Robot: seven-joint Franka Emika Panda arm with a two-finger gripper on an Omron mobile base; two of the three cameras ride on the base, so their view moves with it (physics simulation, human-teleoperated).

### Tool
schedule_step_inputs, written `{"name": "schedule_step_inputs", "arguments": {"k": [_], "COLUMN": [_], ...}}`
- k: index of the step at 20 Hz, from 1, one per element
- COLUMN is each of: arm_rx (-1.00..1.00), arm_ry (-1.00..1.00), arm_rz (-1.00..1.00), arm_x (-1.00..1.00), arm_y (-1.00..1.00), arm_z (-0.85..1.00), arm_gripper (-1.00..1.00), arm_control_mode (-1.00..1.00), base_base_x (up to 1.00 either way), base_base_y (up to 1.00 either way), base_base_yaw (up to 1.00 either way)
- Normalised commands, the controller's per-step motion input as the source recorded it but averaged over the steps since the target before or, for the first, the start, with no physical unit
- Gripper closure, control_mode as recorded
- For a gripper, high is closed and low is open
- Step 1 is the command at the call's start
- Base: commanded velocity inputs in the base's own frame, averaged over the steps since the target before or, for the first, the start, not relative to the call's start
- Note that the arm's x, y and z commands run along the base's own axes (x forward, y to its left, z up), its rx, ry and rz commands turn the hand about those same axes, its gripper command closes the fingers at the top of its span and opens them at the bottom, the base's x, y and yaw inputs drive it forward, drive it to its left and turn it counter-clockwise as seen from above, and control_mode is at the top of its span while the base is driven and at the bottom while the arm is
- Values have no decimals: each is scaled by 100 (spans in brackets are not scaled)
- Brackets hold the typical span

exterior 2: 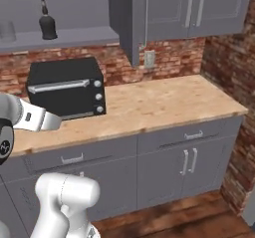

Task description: There is a bowl on the dining counter. Grab a lemon wedge from the fridge and place it in the bowl. Then get the liquor bottle and glass cup from the cabinet and place them next to the bowl.

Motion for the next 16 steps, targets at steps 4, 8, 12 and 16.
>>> {"name": "schedule_step_inputs", "arguments": {"k": [4, 8, 12, 16], "arm_rx": [0, 0, 0, 0], "arm_ry": [0, 0, 0, 0], "arm_rz": [0, 0, 0, 0], "arm_x": [0, 0, 0, 0], "arm_y": [0, 0, 0, 0], "arm_z": [0, 0, 0, 0], "arm_gripper": [-100, -100, -100, -100], "arm_control_mode": [100, 100, 100, 100], "base_base_x": [62, 79, 83, 61], "base_base_y": [-51, -38, -18, 0], "base_base_yaw": [47, 48, 47, 41]}}
